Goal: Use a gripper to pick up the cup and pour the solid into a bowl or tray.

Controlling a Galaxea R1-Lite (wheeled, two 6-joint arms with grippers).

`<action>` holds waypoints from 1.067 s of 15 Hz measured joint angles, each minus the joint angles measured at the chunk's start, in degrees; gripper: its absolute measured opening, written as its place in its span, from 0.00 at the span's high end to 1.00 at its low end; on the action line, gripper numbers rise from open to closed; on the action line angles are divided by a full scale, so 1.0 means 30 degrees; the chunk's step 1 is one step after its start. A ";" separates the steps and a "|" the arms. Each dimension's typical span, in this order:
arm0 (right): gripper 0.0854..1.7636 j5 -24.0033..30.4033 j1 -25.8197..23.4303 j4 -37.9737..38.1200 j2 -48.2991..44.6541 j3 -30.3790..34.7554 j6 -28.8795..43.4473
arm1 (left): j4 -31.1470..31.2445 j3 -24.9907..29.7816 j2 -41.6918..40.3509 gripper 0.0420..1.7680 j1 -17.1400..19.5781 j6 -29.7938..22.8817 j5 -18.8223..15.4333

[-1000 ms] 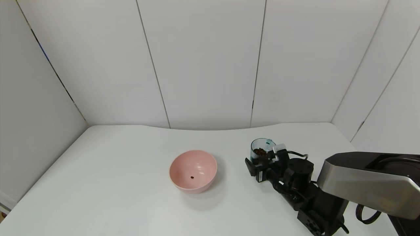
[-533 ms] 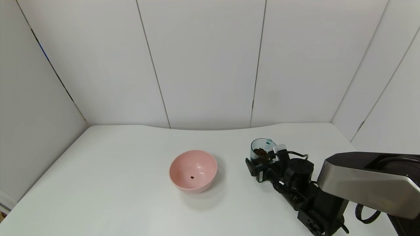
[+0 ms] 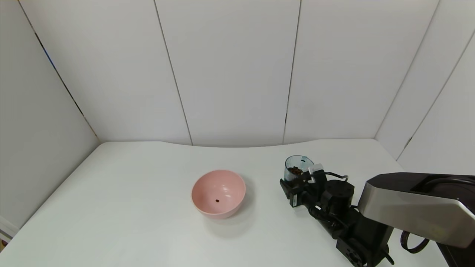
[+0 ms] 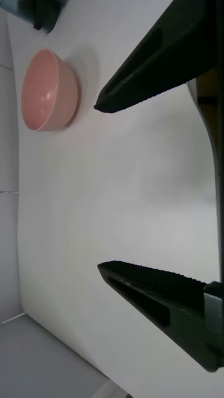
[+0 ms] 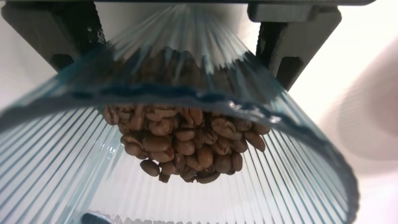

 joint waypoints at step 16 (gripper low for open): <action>0.25 0.0211 0.0244 0.3458 -0.2255 0.0004 -0.0439 | 0.0000 0.0000 0.0000 0.03 0.0000 0.0000 -0.0008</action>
